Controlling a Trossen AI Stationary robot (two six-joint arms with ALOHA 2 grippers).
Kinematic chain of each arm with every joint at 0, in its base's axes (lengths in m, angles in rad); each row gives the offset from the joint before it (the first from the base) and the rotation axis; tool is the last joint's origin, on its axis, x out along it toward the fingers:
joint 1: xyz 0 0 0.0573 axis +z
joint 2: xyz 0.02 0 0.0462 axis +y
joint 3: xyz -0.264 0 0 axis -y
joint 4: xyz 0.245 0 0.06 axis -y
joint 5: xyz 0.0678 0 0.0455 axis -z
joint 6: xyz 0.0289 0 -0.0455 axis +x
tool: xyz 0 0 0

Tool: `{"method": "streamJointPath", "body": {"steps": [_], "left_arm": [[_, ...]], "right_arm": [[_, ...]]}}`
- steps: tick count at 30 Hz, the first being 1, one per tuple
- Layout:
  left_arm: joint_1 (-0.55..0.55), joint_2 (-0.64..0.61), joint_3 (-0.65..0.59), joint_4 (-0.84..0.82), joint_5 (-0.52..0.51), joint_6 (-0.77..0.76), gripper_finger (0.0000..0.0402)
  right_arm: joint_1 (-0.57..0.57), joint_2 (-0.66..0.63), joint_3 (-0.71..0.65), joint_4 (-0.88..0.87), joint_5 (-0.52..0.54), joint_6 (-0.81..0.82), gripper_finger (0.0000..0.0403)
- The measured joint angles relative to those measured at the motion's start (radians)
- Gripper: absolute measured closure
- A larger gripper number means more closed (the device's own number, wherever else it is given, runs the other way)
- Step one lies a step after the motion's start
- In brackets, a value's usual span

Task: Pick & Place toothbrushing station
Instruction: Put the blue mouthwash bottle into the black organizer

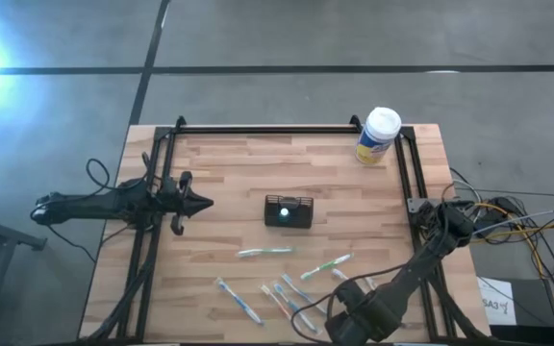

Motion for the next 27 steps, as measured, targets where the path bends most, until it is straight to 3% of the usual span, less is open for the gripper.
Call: {"method": "streamJointPath", "body": {"steps": [27], "left_arm": [[0.000,0.000,-0.002,-0.032,0.000,0.022,0.0381]], "right_arm": [[0.013,0.000,-0.068,0.086,0.019,0.048,0.0200]]}}
